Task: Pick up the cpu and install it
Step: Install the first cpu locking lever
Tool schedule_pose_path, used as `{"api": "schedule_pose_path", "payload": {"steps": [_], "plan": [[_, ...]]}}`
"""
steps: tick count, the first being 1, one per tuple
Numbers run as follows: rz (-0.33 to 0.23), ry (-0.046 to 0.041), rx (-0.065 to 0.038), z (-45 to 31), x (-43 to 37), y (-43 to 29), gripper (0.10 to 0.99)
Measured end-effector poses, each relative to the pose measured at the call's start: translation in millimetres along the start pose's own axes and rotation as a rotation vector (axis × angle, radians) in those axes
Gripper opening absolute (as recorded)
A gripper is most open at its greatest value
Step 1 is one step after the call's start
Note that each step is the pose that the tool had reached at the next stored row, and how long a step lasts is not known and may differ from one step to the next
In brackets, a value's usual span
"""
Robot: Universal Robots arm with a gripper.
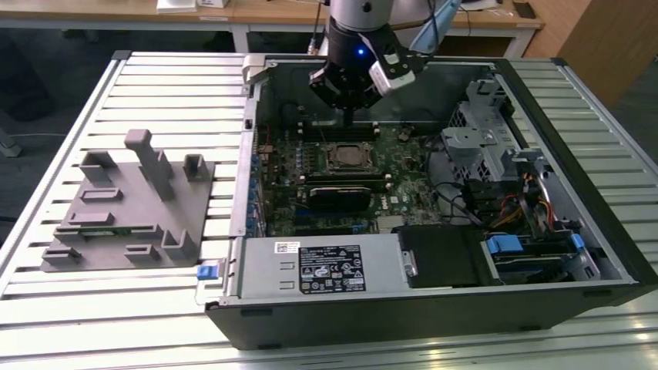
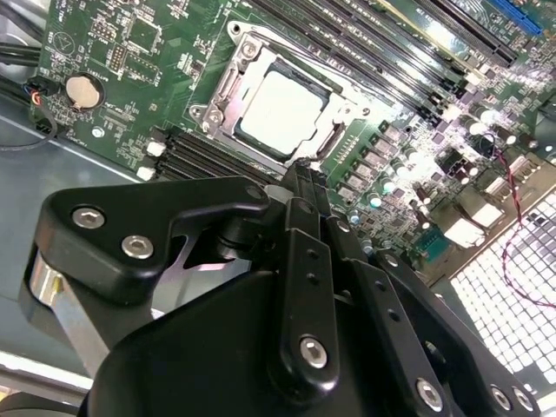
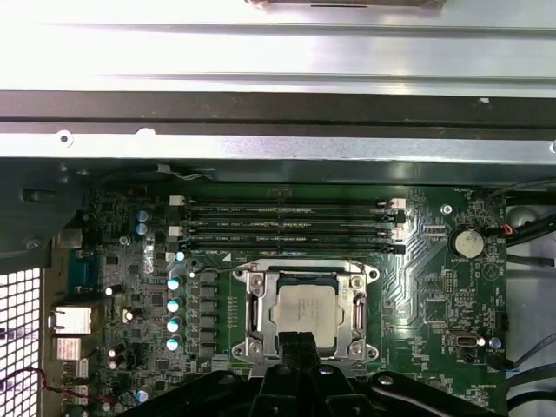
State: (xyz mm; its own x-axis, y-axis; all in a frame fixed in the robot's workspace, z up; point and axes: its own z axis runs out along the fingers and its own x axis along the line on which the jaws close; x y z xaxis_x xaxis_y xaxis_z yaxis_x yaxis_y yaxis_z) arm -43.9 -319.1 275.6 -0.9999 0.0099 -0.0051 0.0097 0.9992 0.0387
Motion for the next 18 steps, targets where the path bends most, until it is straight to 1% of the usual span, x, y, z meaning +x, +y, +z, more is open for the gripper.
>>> {"api": "schedule_pose_path", "payload": {"steps": [1, 2, 10, 18], "plan": [[0.0, 0.0, 0.0, 0.0, 0.4, 0.0, 0.106], [0.0, 0.0, 0.0, 0.0, 10.3, -0.1, 0.106], [0.0, 0.0, 0.0, -0.1, 11.0, -0.1, 0.106], [0.0, 0.0, 0.0, -0.1, 14.6, -0.2, 0.106]]}}
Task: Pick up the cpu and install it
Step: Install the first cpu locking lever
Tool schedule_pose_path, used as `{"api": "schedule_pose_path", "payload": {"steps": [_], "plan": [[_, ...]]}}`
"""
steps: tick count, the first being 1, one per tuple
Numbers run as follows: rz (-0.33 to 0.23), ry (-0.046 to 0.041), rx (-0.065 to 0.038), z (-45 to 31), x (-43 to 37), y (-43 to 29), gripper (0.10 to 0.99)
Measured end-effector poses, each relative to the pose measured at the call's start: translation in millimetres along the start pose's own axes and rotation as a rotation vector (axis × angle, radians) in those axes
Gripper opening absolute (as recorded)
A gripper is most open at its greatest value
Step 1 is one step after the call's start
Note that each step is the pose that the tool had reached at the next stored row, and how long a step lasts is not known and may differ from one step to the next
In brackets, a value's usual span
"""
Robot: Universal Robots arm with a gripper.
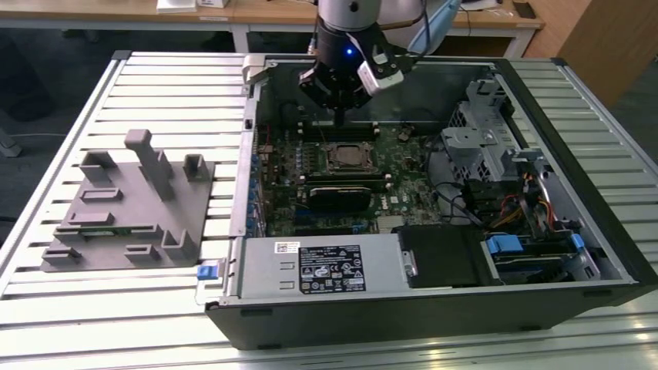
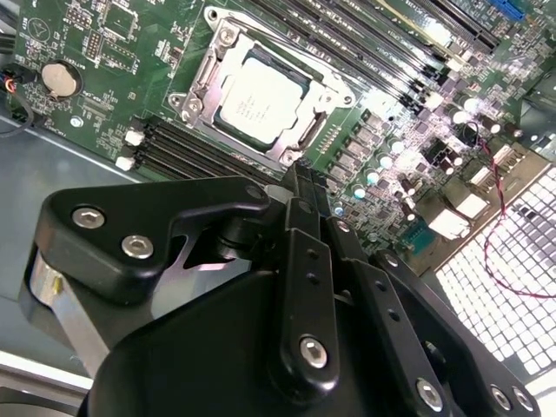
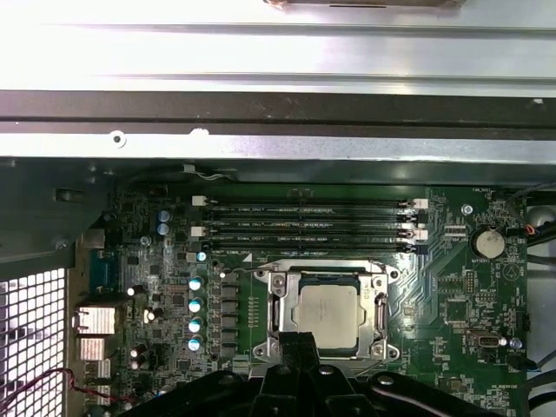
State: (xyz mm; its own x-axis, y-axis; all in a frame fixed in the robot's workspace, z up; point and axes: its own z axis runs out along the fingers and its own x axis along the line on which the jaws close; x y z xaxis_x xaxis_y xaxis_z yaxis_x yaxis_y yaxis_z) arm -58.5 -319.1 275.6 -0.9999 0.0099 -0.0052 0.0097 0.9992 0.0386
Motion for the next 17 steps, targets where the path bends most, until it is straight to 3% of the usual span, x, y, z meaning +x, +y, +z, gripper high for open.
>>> {"api": "schedule_pose_path", "payload": {"steps": [5, 9, 14, 17], "plan": [[0.0, 0.0, 0.0, 0.0, 2.7, 0.0, 0.106], [0.0, -0.0037, 0.0, -0.1, 11.6, -0.1, 0.106], [0.0, -0.0056, -0.024, -2.4, 13.1, 0.0, 0.106], [0.0, -0.0058, -0.025, -2.4, 16.3, 0.0, 0.106]]}}
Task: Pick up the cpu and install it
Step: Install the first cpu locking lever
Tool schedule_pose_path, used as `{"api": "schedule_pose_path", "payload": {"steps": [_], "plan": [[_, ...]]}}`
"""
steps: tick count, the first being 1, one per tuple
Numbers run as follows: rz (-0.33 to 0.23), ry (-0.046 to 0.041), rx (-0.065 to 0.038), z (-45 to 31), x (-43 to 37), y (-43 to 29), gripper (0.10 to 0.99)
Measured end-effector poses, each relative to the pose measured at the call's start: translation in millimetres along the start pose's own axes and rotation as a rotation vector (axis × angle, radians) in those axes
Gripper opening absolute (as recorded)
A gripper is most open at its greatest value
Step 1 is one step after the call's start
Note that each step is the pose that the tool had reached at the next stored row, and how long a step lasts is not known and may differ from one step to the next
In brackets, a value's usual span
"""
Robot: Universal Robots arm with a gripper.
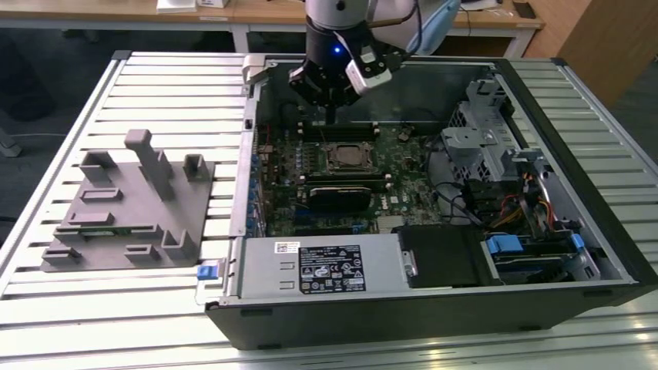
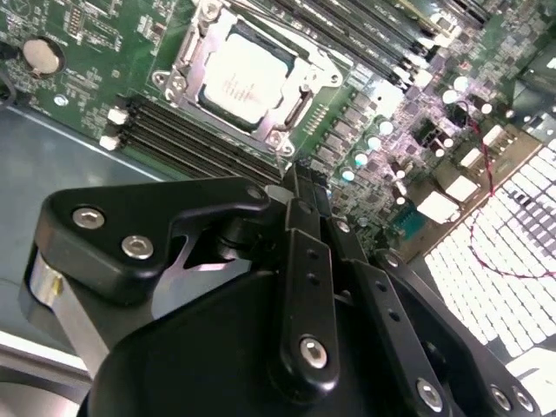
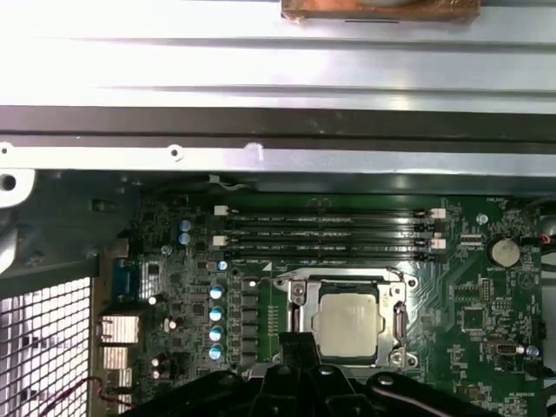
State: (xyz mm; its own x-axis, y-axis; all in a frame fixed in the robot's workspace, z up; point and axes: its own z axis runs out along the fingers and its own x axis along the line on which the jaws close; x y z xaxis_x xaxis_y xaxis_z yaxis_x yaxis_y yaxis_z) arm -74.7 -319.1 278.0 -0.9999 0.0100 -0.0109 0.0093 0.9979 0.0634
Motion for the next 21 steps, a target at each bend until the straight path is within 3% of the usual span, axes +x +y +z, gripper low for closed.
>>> {"api": "schedule_pose_path", "payload": {"steps": [5, 11, 21], "plan": [[0.0, 0.0001, 0.0, 0.6, 7.9, 0.6, 0.106], [0.0, -0.0002, 0.0, 3.3, 13.4, 4.5, 0.106], [0.0, -0.0003, 0.0, 6.2, 22.4, 4.5, 0.106]]}}
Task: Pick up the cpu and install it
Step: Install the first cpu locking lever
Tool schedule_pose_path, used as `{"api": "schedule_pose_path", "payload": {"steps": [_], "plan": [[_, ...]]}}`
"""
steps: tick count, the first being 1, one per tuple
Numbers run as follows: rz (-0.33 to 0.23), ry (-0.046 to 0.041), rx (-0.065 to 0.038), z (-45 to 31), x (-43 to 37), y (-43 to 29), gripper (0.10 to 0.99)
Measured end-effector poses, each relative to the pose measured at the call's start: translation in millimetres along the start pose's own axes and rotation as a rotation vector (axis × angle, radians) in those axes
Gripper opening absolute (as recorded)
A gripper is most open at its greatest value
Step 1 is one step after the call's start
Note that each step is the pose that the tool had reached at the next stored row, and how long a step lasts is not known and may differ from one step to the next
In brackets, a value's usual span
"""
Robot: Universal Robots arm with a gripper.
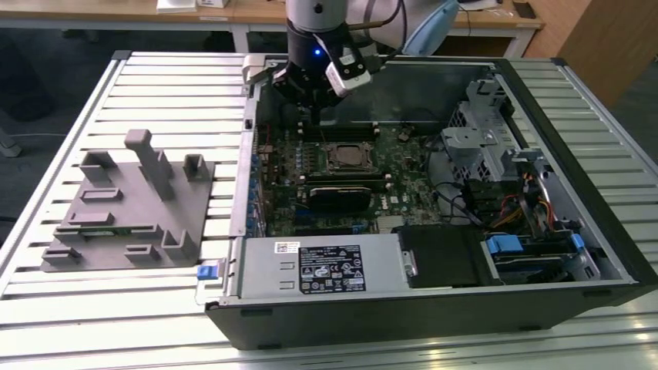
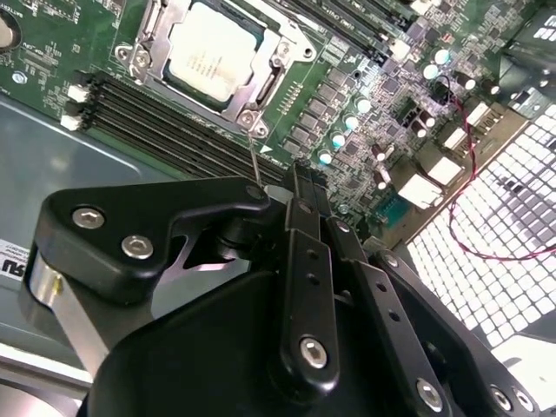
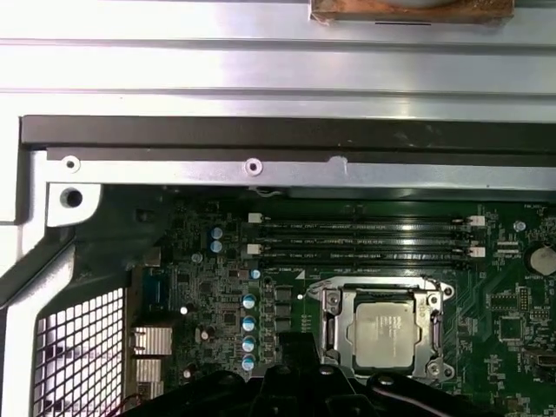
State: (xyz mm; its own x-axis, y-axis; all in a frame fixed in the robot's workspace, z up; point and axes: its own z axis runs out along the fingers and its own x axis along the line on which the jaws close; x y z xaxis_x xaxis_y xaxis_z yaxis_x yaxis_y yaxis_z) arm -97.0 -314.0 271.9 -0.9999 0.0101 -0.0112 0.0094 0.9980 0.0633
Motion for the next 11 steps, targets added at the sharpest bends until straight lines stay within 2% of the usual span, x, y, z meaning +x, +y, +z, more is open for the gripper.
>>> {"api": "schedule_pose_path", "payload": {"steps": [6, 11], "plan": [[0.0, -0.0001, 0.0, 1.1, 2.5, 4.9, 0.106], [0.0, -0.0002, 0.0, 5.5, 4.5, 6.5, 0.106]]}}
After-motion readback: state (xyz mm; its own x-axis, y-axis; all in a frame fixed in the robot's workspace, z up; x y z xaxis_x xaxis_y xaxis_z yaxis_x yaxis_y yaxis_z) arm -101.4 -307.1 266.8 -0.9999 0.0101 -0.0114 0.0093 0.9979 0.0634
